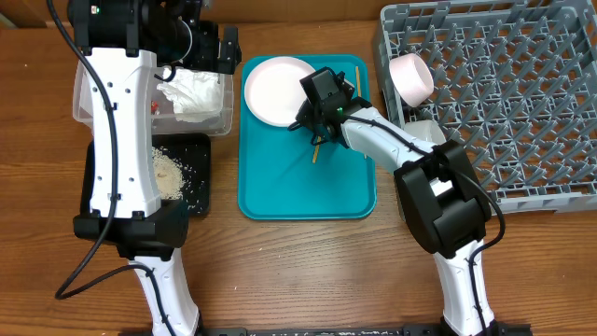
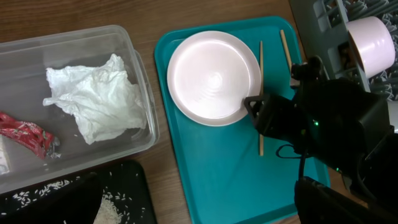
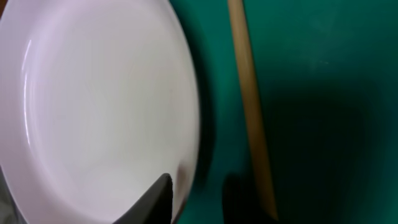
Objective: Sort waste into correct bins and load items into the dishwasher
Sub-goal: 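Reach the right gripper to the pink plate and grasp its rim, then lift the pink plate and stand it upright at the rack's back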
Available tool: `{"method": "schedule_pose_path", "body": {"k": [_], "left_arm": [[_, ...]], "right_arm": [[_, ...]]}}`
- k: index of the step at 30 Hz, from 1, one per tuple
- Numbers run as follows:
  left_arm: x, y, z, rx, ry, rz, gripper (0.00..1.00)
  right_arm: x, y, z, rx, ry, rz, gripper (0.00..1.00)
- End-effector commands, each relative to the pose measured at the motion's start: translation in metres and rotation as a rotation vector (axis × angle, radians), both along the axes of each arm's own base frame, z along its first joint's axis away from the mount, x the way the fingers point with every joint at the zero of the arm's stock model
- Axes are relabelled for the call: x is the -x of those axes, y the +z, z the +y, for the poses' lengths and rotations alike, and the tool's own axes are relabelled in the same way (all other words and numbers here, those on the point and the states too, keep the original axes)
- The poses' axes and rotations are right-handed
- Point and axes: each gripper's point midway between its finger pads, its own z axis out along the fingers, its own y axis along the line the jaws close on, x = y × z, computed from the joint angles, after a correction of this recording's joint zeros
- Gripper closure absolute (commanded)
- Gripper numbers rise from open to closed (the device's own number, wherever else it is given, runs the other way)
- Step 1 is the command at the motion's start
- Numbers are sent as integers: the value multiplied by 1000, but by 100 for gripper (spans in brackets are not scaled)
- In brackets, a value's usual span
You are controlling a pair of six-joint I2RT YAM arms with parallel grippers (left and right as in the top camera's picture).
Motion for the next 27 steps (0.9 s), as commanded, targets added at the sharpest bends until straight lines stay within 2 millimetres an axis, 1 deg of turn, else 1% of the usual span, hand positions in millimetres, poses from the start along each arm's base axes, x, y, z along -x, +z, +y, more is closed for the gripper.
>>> {"method": "schedule_pose_path", "body": {"k": [1,3,5,8,9,11,12,15,18,19,20,21,24,26,27], "left_arm": [[3,12,-3,3,1,-34,0],[3,12,-3,3,1,-34,0],[3,12,-3,3,1,-34,0],[3,12,-3,3,0,-33,0],[3,12,-3,3,1,-34,0],[3,12,-3,3,1,-34,0],[3,12,-3,3,0,-34,0],[3,12,-3,3,1,-34,0],[3,12,-3,3,0,-33,0],[3,12,-3,3,0,-34,0],[3,12,-3,3,0,-34,0],[3,12,-3,3,1,-34,0],[3,12,-3,3,1,-33,0],[3,12,-3,3,1,-33,0],[3,12,-3,3,1,-33,0]], "right_arm": [[16,-14,-7,29,1,86,85],[23,-17,-11,44,2,117,88],[27,-19,-13,53,3,137,96],[25,-9,-12,63,31,137,96],[16,8,-10,76,77,104,96],[8,29,-8,91,124,69,96],[3,43,-7,96,146,48,96],[-12,97,-10,108,193,-32,96],[-23,156,-23,148,272,-136,96],[-24,175,-32,182,303,-164,96],[-25,195,-47,228,306,-187,96],[-25,211,-63,270,285,-199,96],[-20,256,-124,408,141,-216,96],[-14,281,-168,509,38,-225,96],[-10,291,-188,572,15,-228,96]]}}
